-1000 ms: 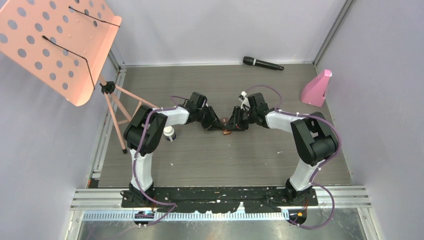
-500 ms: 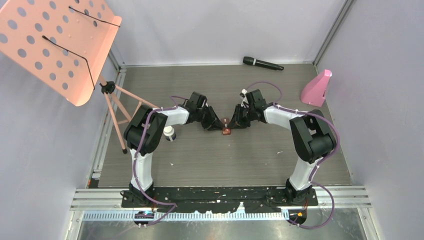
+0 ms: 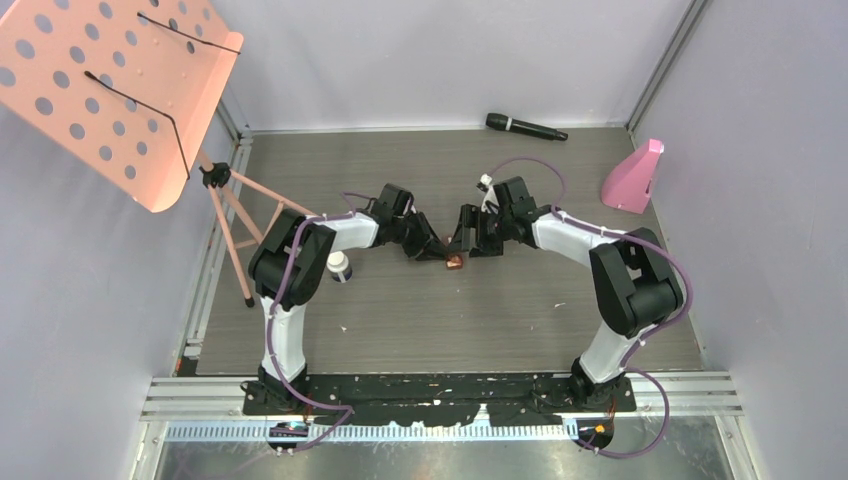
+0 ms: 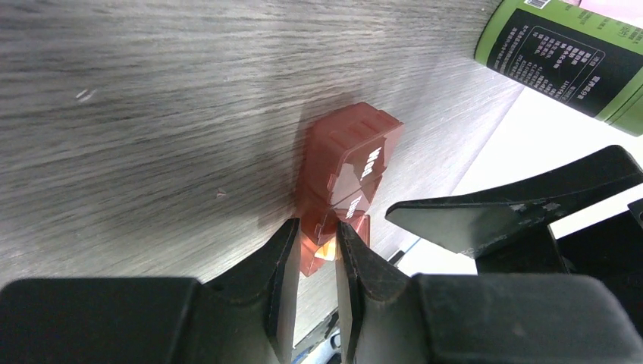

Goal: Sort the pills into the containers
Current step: Adjust the pill container at the center of the board.

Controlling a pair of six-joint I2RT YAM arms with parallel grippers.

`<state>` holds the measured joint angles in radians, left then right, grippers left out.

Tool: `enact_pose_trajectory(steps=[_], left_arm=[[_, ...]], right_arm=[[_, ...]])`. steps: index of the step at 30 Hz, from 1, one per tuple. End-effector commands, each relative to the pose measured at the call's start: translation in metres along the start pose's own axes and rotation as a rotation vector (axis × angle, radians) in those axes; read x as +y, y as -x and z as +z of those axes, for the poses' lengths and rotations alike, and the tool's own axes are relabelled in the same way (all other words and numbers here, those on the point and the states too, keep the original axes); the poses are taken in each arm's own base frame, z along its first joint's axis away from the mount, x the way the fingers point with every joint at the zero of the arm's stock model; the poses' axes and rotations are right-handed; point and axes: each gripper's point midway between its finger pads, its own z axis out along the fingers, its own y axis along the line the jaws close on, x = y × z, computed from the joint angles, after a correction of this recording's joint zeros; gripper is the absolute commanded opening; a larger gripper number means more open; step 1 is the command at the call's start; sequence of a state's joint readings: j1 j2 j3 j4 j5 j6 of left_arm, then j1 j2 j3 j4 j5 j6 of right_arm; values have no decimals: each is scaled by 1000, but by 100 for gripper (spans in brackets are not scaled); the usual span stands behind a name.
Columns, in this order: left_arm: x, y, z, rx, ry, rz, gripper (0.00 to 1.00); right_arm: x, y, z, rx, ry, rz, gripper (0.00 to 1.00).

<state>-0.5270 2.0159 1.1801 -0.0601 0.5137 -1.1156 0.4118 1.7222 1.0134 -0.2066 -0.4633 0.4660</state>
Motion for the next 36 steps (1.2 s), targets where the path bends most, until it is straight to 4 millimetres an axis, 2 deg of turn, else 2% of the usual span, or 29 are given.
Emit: enact_pose_trajectory(steps=[1,7,13,20,28,33,36], left_arm=[[17,8,8,-22,61,-32,24],[15,9,8,-30,58,-37,24],[18,8,8,-28,63,-42,25],[20,8,8,-27,74,-40,25],[25,10,8,-30,94,-39,25],[25,13,7,-36,105,-23,25],[25,13,6,-38,106,-18,25]], right_arm=[[14,10,-5,-32,12,-109,76],[7,8,1,-15,-154,-241,78],[-9,10,2,-41,-299,-279,77],[-31,25,-8,-100,-463,-276,67],[-26,35,-22,-162,-482,-266,61],[-24,41,-25,-181,-485,-264,51],[-21,49,-32,-214,-497,-275,50]])
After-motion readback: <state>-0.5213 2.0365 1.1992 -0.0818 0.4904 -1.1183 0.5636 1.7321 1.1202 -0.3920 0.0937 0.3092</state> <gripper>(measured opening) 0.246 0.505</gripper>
